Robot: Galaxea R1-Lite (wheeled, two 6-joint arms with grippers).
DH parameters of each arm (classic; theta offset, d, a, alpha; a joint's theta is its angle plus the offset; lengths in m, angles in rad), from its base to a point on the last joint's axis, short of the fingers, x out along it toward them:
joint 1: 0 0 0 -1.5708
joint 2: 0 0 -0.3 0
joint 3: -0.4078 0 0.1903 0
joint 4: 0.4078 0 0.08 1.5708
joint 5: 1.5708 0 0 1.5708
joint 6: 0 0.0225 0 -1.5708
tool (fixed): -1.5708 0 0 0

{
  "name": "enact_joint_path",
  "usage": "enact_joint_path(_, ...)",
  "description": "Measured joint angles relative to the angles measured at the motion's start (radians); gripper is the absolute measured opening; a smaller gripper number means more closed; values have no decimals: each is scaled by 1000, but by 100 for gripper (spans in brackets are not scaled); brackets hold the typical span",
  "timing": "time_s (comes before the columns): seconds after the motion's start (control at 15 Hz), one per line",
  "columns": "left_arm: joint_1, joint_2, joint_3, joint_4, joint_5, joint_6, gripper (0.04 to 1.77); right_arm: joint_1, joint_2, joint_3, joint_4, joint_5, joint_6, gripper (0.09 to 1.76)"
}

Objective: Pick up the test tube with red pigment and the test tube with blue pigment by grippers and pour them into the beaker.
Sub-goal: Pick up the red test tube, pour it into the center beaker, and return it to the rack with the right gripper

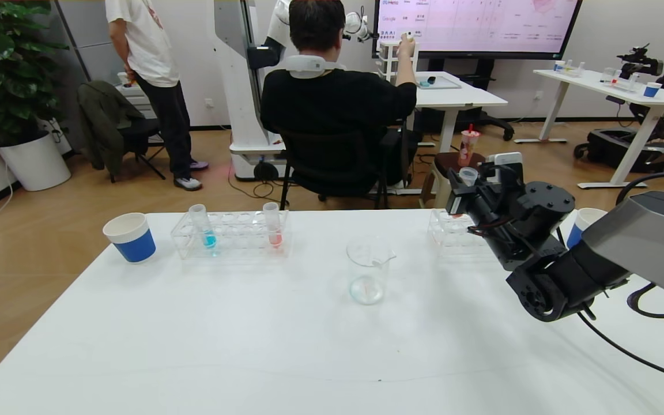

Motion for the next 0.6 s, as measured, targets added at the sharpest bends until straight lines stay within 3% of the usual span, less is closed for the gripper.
enact_joint_path(0.13,0,0,0,0,0,0,175,6,-3,-1,3,34,-1,52)
enact_joint_path(0.33,0,0,0,0,0,0,175,25,-2,-2,11,208,-17,52)
enact_joint_path(0.6,0,0,0,0,0,0,175,43,11,-29,55,455,-130,52)
